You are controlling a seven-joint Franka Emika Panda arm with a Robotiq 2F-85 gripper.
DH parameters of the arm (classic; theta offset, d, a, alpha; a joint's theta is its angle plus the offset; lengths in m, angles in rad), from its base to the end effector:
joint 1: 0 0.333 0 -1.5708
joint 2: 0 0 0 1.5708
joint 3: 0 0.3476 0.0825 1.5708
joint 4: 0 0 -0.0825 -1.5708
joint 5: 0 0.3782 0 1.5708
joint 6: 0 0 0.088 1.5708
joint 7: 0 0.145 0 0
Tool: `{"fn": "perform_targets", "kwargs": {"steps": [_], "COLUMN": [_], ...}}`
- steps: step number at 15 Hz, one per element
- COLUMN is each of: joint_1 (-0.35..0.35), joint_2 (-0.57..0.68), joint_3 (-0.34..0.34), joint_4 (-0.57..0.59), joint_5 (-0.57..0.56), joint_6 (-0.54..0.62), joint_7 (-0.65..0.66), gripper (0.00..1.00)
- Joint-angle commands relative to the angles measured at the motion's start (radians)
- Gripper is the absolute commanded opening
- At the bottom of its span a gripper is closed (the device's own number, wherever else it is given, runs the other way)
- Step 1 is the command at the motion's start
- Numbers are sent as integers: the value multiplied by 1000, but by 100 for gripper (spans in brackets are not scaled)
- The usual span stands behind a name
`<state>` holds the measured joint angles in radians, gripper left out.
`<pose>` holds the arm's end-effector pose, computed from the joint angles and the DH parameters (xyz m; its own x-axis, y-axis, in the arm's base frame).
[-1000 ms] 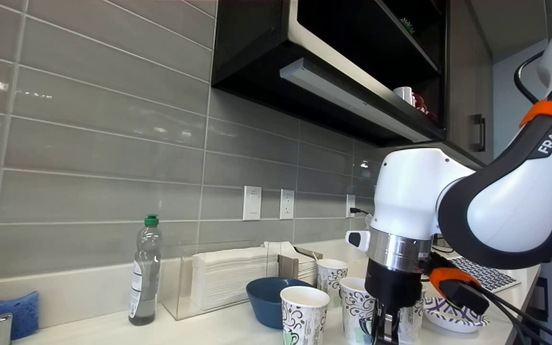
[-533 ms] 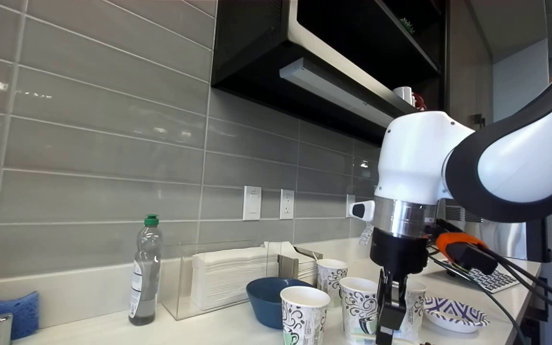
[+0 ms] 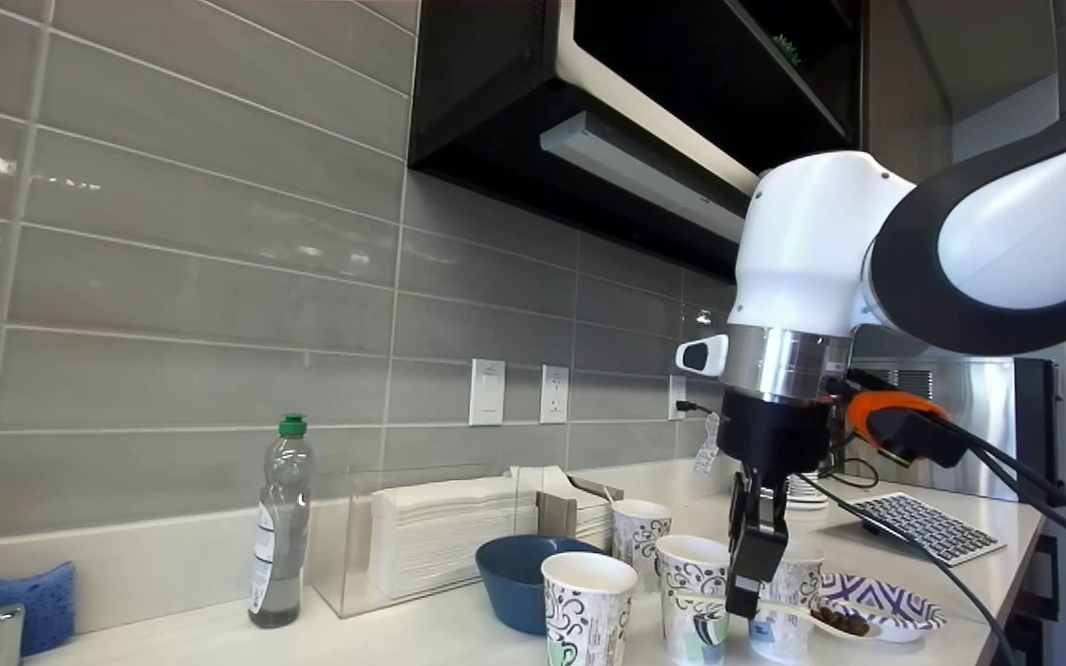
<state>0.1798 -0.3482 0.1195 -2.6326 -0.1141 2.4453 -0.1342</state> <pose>0.3922 0.1166 0.3729 0.8596 0.4936 0.1323 0.4758 -0.8675 0.1452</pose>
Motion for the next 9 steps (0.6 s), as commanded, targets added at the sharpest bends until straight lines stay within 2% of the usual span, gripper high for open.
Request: {"fn": "perform_targets", "kwargs": {"steps": [1,6,9], "joint_1": [-6,-53,-73], "joint_2": [-7,-64,-73], "joint_3": [6,23,14], "joint_4": [4,59,110], "joint_5": [0,-77,-105], "joint_6": [-10,-122,-143], "joint_7": [5,68,75], "gripper": [3,3,3]}}
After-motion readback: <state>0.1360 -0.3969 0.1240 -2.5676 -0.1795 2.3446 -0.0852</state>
